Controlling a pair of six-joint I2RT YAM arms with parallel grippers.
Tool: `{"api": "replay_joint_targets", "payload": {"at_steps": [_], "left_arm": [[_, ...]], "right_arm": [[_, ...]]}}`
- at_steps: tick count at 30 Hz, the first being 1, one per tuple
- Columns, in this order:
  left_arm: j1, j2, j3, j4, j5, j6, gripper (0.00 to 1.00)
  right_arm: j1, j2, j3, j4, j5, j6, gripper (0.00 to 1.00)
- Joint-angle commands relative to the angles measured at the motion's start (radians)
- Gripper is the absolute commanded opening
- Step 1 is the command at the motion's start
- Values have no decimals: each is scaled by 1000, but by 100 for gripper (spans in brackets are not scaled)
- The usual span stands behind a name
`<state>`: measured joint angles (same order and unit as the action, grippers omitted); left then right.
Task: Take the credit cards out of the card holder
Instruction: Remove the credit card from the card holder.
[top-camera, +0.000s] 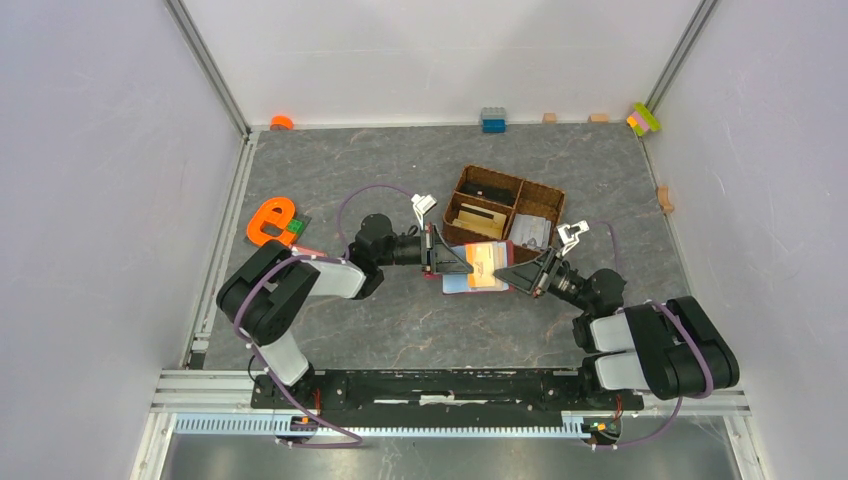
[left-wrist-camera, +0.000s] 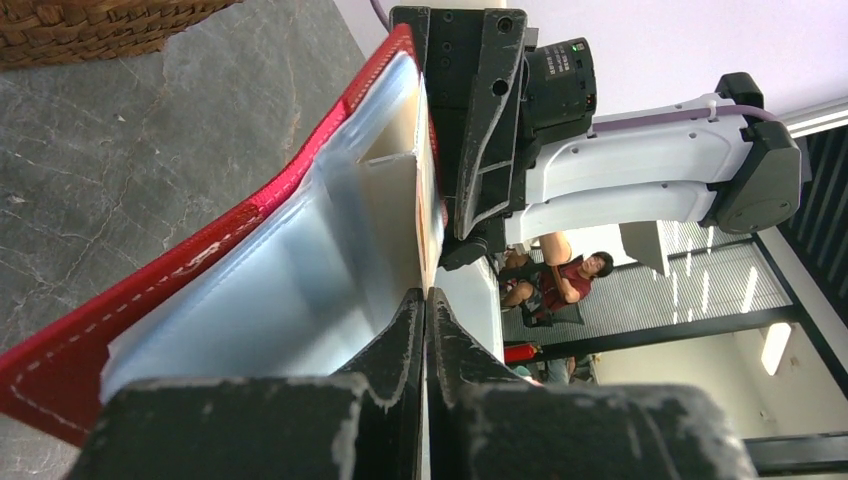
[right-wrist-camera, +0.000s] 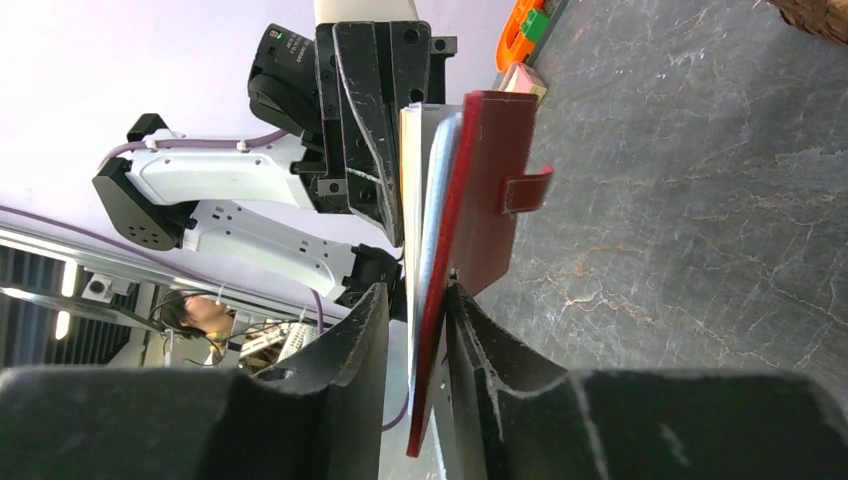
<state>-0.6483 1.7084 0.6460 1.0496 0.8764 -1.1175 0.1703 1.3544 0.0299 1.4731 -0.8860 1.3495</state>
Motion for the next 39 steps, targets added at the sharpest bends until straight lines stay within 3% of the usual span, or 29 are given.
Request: {"api": "replay_joint_targets", "payload": {"at_steps": [1, 4, 8, 28, 32, 39], "left_arm": [[-5, 13, 36, 55, 34, -23, 2], [-5, 16, 37, 51, 35, -24, 2], [-2, 19, 40, 17, 27, -10, 2], [24, -22, 9, -8, -5, 14, 2], [32, -67, -10, -57, -42, 62, 2], [50, -142, -47, -96, -114, 110, 2]], "right_arm": [[12, -16, 30, 252, -5, -44, 25], [12, -16, 31, 247, -5, -43, 9], [4, -23, 24, 239, 1, -44, 0], [-164, -16, -96, 468, 38, 96, 0], [-197, -43, -103, 395, 35, 60, 0], [-196, -172, -80, 67, 39, -122, 0]]}}
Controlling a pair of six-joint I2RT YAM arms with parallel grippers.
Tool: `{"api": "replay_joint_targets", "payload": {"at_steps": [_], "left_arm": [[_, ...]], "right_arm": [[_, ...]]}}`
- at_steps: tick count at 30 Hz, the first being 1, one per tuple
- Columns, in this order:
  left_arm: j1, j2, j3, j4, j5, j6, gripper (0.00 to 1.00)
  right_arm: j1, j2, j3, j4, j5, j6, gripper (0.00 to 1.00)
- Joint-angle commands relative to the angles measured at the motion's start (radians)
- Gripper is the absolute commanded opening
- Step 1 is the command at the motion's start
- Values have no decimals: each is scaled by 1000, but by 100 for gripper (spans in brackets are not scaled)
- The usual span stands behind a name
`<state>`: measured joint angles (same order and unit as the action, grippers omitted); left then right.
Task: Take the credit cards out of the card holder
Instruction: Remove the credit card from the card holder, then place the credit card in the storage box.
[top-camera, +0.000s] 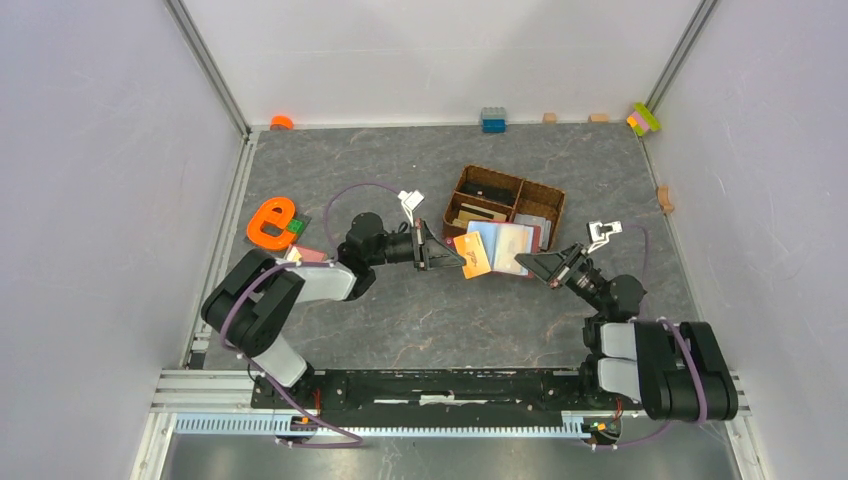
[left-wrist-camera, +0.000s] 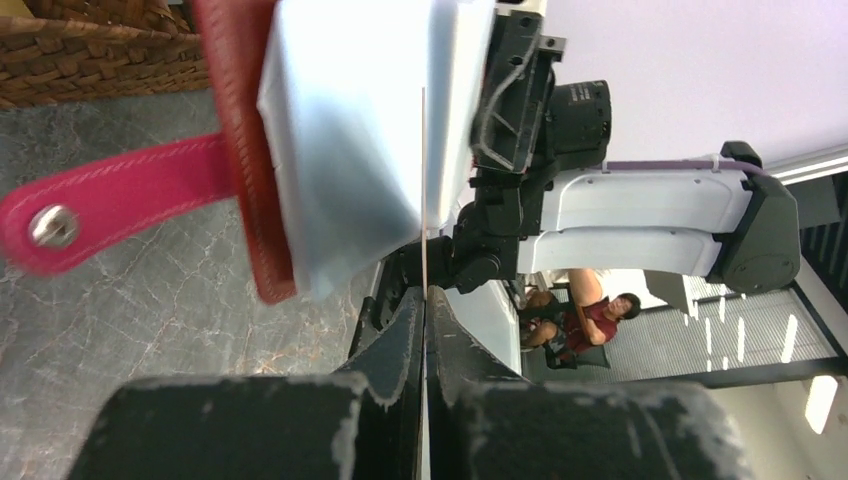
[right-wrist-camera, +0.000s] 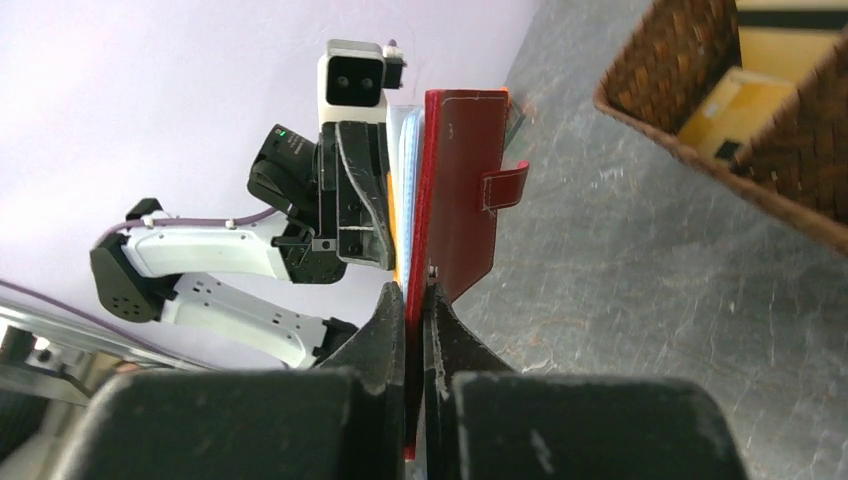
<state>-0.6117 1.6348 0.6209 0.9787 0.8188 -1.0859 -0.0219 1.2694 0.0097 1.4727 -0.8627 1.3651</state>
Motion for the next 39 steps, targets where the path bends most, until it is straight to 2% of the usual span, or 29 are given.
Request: {"api": "replay_joint_targets", "payload": {"at_steps": [1, 6, 8, 15, 21, 32, 39], "left_arm": [[16, -84, -25, -53, -76, 96, 2], [18, -147, -3, -262, -202, 190, 2], [17, -154, 19, -300, -227, 196, 2], [16, -179, 33, -355, -370, 174, 2], [17, -144, 64, -356, -448, 152, 2], [16, 54, 178, -227, -524, -44, 2], [16, 197, 279, -184, -558, -102, 2]], "right_arm": [[-4, -112, -51, -9, 21, -174, 0], [-3, -275, 18, -438, 88, -409, 0], [-3, -324, 40, -546, 114, -471, 0], [-3, -433, 80, -636, 125, -519, 0], [-3, -535, 108, -791, 174, -587, 0], [-3, -743, 175, -1131, 418, -746, 0], [-3, -839, 191, -1207, 503, -765, 0]]}}
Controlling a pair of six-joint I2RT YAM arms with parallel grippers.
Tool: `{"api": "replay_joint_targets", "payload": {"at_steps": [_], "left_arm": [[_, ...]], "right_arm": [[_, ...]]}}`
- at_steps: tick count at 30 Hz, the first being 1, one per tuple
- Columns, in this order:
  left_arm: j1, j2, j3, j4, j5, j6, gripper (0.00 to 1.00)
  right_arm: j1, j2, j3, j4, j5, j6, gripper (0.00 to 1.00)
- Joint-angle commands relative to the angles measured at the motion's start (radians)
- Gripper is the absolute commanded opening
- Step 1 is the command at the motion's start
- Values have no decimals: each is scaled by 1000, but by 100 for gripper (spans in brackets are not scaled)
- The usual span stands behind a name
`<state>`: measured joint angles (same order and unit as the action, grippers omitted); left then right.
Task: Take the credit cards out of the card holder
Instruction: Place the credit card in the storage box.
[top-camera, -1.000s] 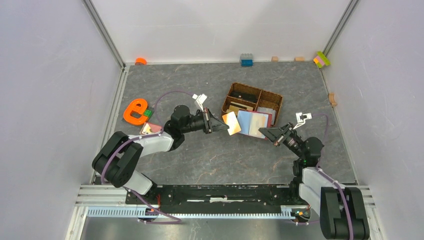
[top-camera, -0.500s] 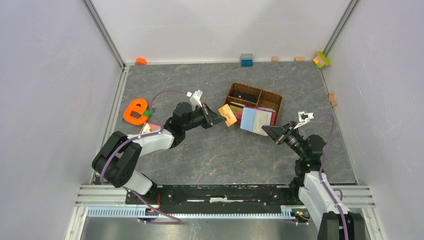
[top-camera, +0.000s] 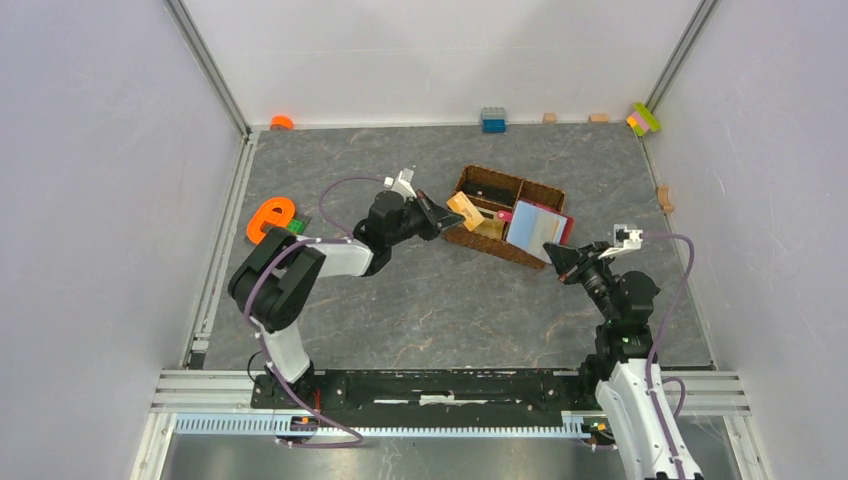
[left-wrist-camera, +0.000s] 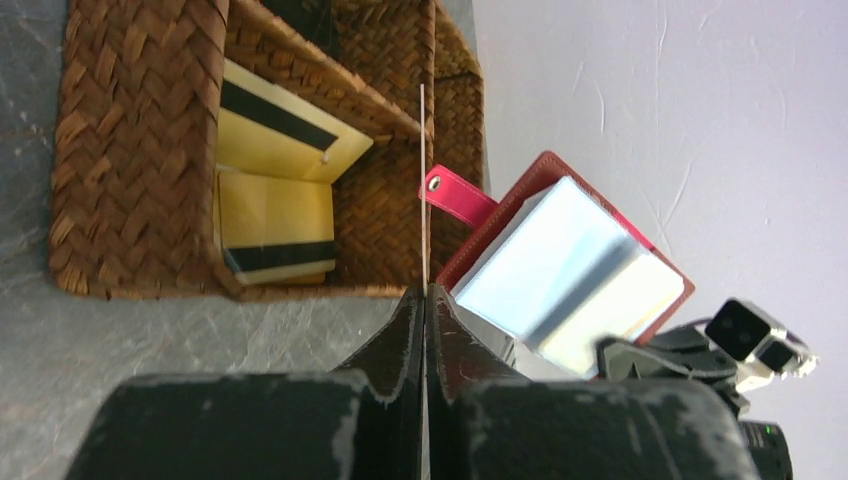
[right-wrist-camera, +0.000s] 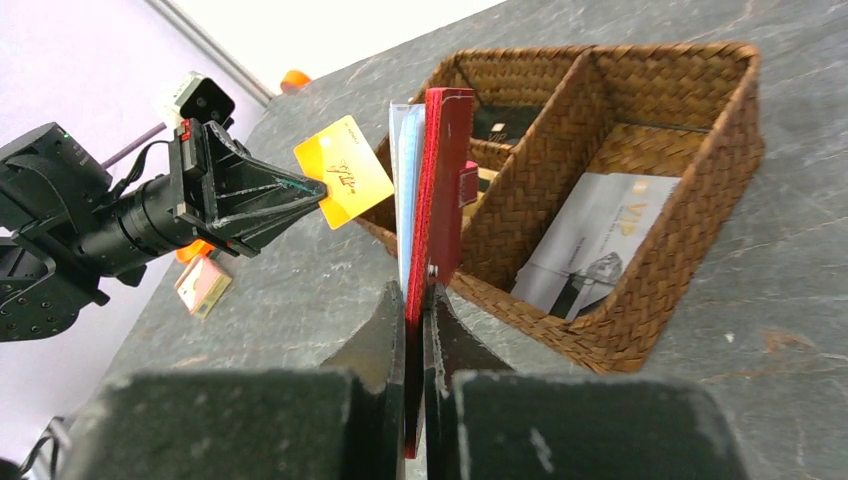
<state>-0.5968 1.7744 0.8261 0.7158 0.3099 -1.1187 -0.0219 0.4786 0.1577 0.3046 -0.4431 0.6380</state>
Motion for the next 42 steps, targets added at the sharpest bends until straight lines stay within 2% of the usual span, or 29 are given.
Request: {"api": "replay_joint_targets", "payload": {"at_steps": [1, 6, 14, 21, 22, 25, 28, 33, 37, 40, 42], "left_arm": [[2, 70, 82, 78, -64, -76, 2], [-14, 122, 59, 157, -195, -164, 2], [-90, 158, 71, 178, -365, -197, 2], [-168, 187, 98, 87, -516, -278, 3], [-171, 193, 102, 87, -521, -283, 5], [-172, 197, 110, 82, -521, -285, 34], [-170, 161, 101, 53, -540, -249, 50], [-150, 32, 82, -29, -502, -144, 56], [-126, -138, 62, -196, -456, 2, 59], [-111, -295, 11, -295, -429, 149, 67], [-109, -405, -31, -356, -427, 245, 79]], "right_arm": [[-4, -62, 41, -43, 90, -35, 0], [-3, -119, 40, -36, 97, -27, 0], [-3, -268, 45, -57, 161, -49, 0], [-3, -313, 46, -91, 214, -52, 0], [-3, -308, 46, -91, 212, -51, 0], [-3, -292, 48, -90, 204, -48, 0], [-4, -285, 45, -83, 199, -49, 0], [-3, -258, 24, -19, 138, -39, 0], [-3, -182, 12, 86, 22, -21, 0], [-3, -99, -9, 228, -116, 24, 0], [-3, -41, -27, 352, -200, 80, 0]]}}
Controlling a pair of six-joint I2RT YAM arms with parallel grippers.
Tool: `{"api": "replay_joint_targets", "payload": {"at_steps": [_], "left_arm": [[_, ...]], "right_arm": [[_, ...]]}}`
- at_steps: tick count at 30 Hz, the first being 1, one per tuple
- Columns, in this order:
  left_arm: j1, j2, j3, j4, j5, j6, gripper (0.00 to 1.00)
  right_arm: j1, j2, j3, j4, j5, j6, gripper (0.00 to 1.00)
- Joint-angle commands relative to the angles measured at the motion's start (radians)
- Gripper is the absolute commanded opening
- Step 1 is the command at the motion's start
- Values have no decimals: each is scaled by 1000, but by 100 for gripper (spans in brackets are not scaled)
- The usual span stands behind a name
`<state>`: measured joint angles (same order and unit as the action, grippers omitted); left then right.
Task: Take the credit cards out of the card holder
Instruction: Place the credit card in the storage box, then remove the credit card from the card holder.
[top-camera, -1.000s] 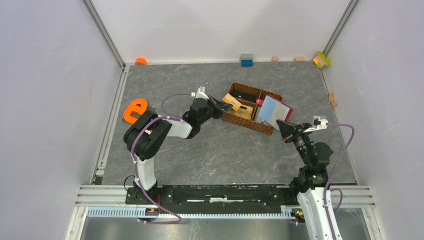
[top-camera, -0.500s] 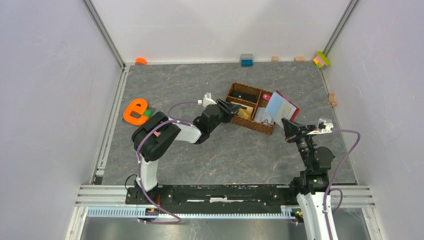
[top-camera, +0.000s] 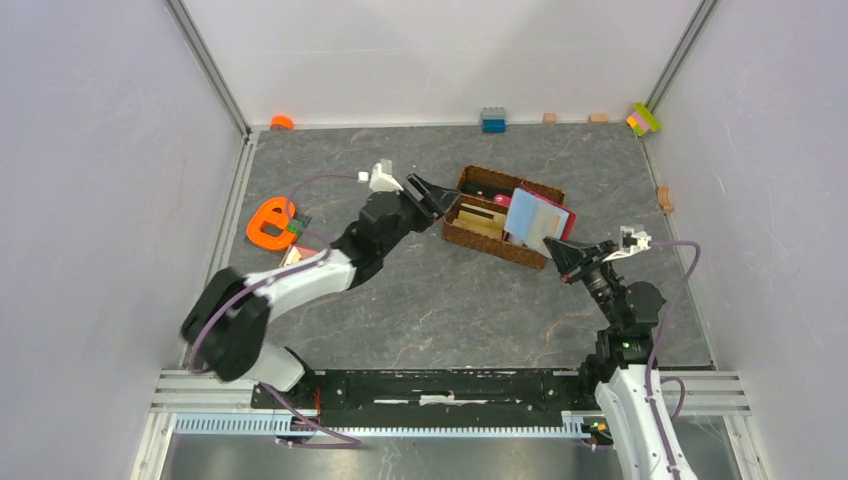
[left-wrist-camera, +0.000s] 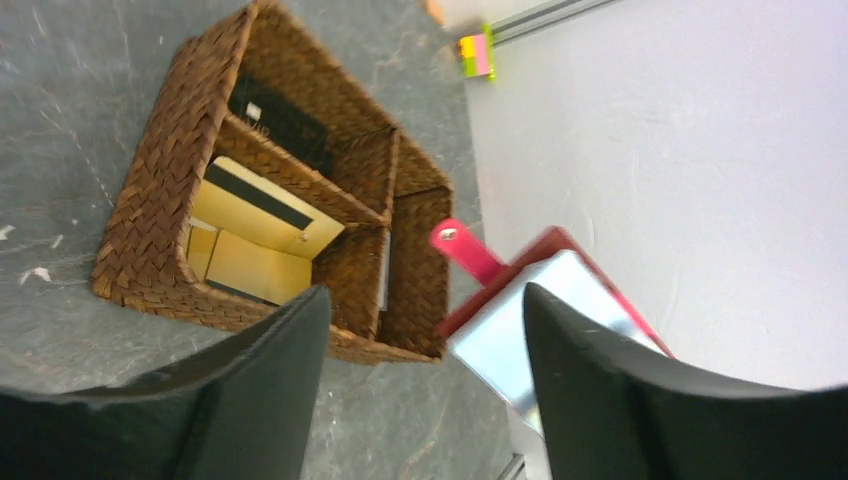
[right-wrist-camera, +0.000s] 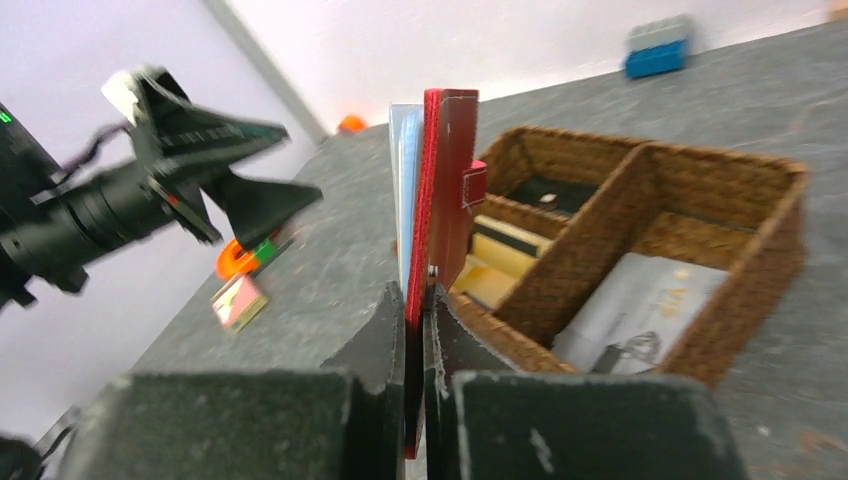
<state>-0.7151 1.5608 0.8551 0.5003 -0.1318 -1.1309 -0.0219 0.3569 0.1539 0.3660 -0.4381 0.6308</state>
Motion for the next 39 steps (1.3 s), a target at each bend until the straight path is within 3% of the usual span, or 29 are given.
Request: {"api": "replay_joint_targets", "payload": {"at_steps": [1, 5, 10, 18, 23, 31, 39], "left_arm": [[9, -242, -75, -181, 17, 309, 85], [9, -382, -126, -307, 44, 461, 99], [9, -482, -262, -222, 74, 544, 100], [9, -471, -286, -147, 235, 503, 100], [9, -491, -395, 13, 220, 483, 100], [9, -391, -484, 296, 269, 428, 100], [9, -377, -477, 309, 290, 433, 100]], "right_arm": [[-4, 114, -32, 357, -242, 111, 0], [0, 226, -82, 581, -317, 236, 0], [61, 365, -118, 845, -368, 343, 1], [270, 477, -45, 654, -285, 131, 0], [296, 504, -48, 625, -252, 105, 0], [354, 566, -47, 684, -257, 120, 0], [362, 542, -42, 689, -269, 131, 0]]}}
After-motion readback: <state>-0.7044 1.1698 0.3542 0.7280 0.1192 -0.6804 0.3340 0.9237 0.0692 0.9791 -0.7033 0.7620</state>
